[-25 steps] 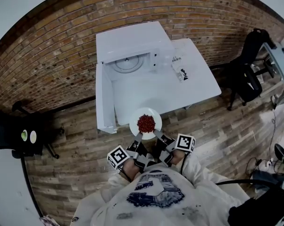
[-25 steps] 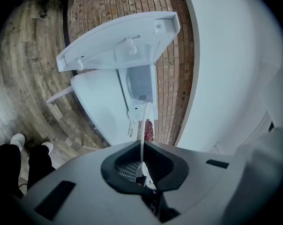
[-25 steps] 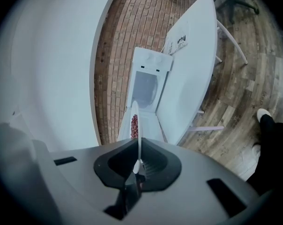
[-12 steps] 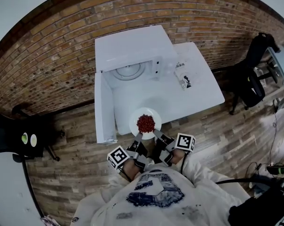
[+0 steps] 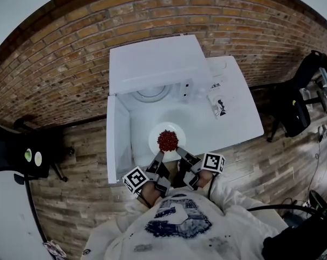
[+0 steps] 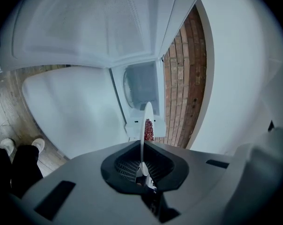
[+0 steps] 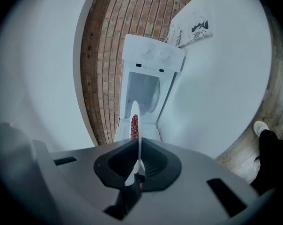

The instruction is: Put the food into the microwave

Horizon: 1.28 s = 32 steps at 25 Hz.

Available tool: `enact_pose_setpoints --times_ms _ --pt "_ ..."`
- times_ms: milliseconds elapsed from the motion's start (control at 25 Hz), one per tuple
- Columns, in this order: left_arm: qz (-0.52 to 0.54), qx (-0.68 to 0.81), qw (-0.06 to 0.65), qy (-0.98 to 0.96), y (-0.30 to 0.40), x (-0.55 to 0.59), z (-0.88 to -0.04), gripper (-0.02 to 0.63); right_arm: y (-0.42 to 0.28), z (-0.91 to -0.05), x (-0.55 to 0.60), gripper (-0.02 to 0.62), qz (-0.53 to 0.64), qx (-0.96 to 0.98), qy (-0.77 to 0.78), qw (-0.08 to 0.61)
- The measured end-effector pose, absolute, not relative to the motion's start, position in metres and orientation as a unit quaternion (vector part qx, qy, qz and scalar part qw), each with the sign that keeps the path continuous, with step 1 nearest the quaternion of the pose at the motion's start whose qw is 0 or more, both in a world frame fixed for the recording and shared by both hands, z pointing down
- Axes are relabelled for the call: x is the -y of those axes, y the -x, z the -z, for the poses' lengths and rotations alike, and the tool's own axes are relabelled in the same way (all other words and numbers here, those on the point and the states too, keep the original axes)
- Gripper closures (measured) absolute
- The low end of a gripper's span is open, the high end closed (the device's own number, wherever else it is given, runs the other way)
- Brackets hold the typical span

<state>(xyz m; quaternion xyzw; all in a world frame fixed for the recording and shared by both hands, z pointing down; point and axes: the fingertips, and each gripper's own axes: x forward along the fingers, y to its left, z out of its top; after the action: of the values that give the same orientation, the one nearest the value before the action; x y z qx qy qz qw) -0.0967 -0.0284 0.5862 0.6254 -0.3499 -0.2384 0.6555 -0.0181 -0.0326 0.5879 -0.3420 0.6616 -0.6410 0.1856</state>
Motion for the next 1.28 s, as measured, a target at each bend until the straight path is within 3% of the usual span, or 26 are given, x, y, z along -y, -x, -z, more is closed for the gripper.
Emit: enact_pose_setpoints --times_ms 720,1280 --pt "0.269 0.404 0.637 -0.599 0.052 0.116 -0.590 0.588 -0.023 -0.594 0.129 0.571 0.669 -0.669 0.285 0.156" --pt "0.265 0.438 0.631 -0.583 0.062 0.135 -0.602 0.588 -0.016 -0.607 0.153 0.571 0.675 -0.673 0.273 0.131"
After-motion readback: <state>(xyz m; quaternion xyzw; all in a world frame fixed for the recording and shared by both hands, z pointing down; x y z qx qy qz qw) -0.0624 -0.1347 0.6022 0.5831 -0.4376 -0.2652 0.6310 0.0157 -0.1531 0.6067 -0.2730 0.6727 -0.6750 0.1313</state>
